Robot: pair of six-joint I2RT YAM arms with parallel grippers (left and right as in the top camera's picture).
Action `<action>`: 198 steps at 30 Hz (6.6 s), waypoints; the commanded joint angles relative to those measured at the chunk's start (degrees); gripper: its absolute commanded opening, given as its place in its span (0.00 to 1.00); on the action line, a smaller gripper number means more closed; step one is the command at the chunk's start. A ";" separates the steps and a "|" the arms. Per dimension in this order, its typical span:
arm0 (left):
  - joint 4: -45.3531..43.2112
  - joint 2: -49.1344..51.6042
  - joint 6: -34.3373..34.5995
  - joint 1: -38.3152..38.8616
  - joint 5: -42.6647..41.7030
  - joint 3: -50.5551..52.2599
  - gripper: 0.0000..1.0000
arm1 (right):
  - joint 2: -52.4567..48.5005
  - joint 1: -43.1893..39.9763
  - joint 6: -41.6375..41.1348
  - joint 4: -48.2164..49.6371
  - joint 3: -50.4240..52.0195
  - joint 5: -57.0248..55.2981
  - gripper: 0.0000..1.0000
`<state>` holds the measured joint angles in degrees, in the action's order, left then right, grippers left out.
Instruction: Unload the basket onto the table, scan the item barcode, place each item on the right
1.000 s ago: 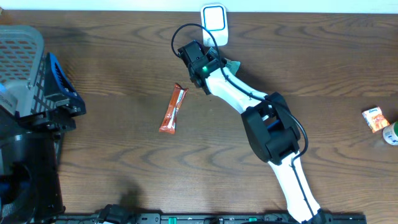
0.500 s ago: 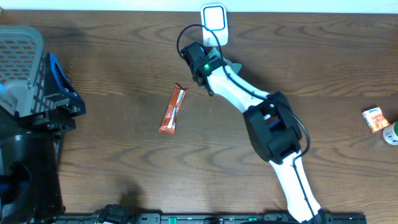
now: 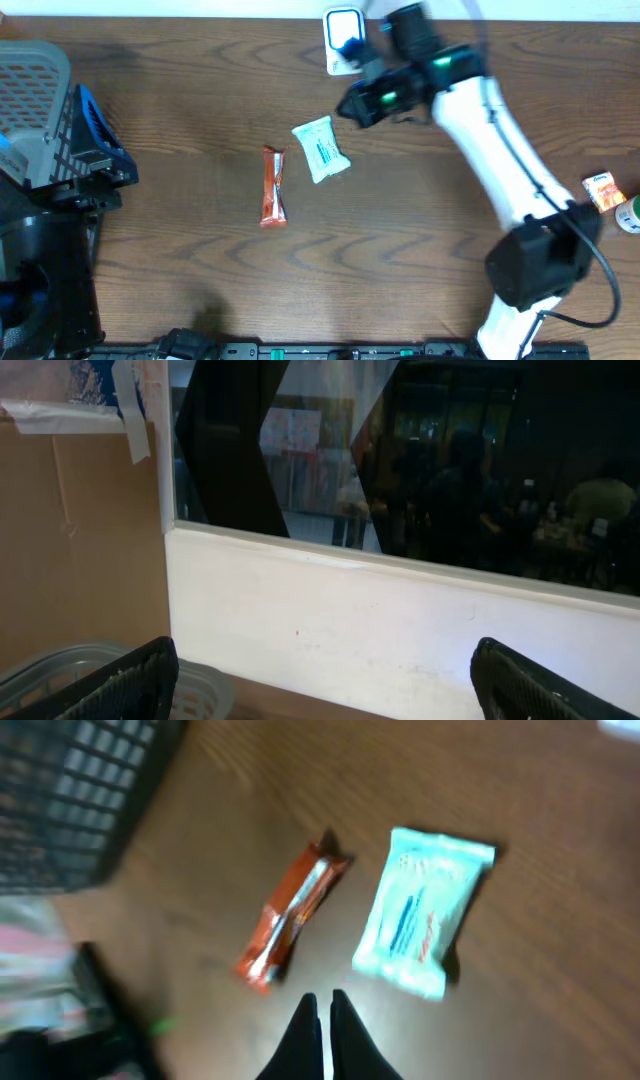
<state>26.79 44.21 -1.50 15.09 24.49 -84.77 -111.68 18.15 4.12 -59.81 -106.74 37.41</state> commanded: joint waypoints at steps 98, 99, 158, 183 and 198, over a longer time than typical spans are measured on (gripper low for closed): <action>-0.83 -0.68 -1.86 -0.31 0.59 0.17 0.93 | -10.80 0.24 -2.73 1.86 -4.13 34.82 0.01; -0.83 -0.68 -1.86 -0.31 0.57 0.17 0.93 | -10.80 0.17 -2.73 1.84 -4.11 34.99 0.01; 3.78 0.28 -1.84 -0.31 0.57 0.17 0.94 | -27.85 7.50 11.98 55.58 -6.21 -61.33 0.01; 3.72 0.33 -1.81 -0.31 0.57 0.17 0.94 | -28.06 9.77 18.62 54.10 -8.00 -67.98 0.01; 2.47 0.33 -1.81 -0.31 0.57 0.17 0.94 | -25.99 8.02 9.25 5.09 -35.80 -71.82 0.01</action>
<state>29.74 44.29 -2.85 15.09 24.53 -84.77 -139.87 27.31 19.22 -49.23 -138.47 -32.67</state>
